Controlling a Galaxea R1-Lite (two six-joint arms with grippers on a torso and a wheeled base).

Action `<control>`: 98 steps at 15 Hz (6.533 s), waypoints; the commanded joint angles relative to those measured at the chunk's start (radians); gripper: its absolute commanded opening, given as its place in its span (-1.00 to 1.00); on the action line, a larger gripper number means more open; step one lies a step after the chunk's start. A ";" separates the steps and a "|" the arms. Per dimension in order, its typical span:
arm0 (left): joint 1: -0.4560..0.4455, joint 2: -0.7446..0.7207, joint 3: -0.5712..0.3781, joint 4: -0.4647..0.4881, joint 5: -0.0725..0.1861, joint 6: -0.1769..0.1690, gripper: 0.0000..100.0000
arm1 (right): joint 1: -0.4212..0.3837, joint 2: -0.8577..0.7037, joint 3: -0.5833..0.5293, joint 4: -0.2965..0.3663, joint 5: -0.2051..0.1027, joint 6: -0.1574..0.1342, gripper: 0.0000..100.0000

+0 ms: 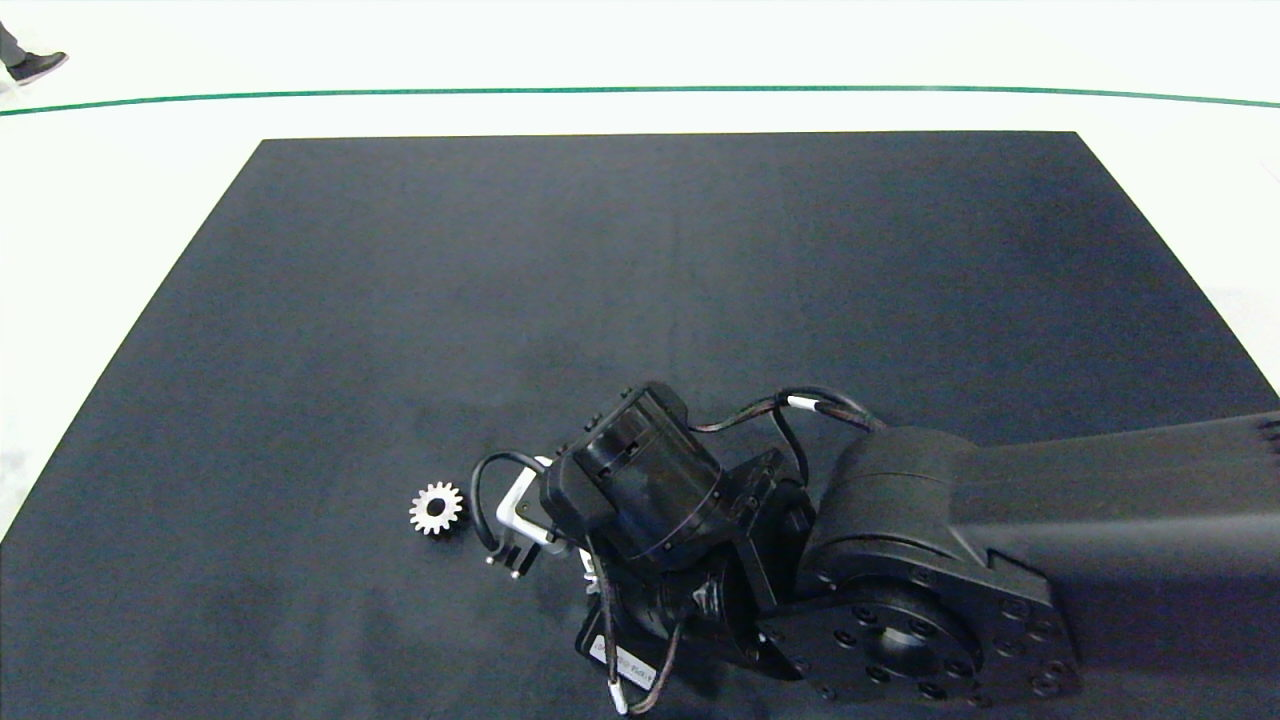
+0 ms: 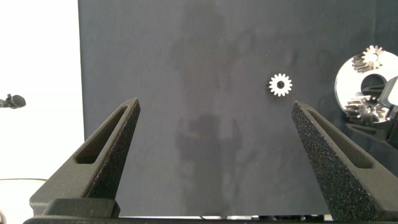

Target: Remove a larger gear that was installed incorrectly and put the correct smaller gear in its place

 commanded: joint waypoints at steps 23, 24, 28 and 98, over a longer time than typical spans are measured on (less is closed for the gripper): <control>-0.008 -0.001 0.006 0.005 0.001 0.000 1.00 | -0.062 -0.608 0.659 -0.025 0.003 0.100 -0.44; -0.008 -0.001 0.006 0.007 0.001 0.000 1.00 | -0.083 -0.621 0.723 -0.068 0.003 0.115 -0.44; -0.010 -0.001 0.011 0.007 0.001 0.000 1.00 | -0.175 -0.595 0.869 -0.269 0.013 0.119 -0.44; -0.507 0.663 0.489 -0.701 0.298 -0.100 -0.03 | -0.189 -1.268 0.717 -0.306 0.070 0.000 1.00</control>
